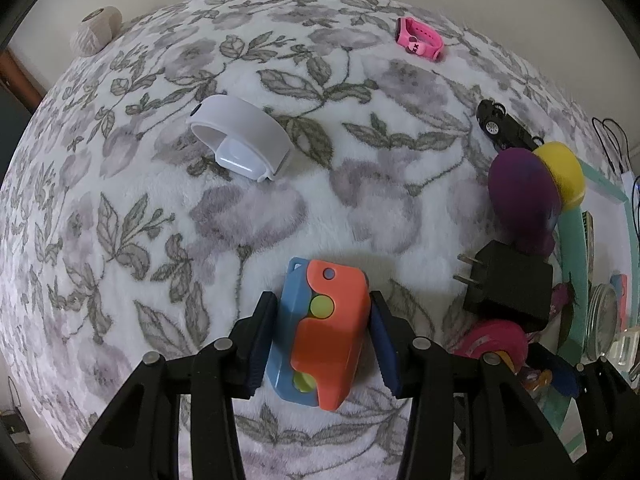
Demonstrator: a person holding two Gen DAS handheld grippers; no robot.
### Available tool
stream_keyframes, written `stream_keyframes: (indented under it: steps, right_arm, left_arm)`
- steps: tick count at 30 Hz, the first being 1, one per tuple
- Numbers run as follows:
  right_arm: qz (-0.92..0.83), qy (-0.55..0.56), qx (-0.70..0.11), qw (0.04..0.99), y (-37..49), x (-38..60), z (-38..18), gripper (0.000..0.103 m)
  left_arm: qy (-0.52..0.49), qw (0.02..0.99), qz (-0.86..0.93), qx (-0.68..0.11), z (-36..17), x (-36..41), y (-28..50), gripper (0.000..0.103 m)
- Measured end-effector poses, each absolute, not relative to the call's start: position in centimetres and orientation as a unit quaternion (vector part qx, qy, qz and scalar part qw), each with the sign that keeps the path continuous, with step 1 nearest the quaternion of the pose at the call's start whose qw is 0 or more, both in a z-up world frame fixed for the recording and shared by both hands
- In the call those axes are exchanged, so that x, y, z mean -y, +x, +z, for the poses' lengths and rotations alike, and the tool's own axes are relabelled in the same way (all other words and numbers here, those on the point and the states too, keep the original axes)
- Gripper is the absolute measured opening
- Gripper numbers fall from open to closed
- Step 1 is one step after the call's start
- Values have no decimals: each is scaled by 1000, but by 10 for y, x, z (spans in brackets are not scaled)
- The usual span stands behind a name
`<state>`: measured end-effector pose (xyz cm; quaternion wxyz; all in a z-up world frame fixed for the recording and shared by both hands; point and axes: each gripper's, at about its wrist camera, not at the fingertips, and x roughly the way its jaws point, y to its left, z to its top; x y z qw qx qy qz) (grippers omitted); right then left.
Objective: Organize rigid objects
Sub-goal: 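Grasp the orange-and-blue toy with the left gripper while the right grasps the pink dog figure, then carry the orange-and-blue toy and pink dog into the tray and open both grippers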
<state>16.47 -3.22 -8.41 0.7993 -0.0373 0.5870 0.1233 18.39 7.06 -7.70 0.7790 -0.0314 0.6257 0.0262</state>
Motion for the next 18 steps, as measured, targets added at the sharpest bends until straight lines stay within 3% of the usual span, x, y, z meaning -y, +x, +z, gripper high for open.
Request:
stream_keyframes:
  steps: [18]
  right_arm:
    - [137, -14, -556, 820, 157, 43, -39, 69]
  left_arm:
    - [-43, 815, 31, -577, -22, -96, 190, 45]
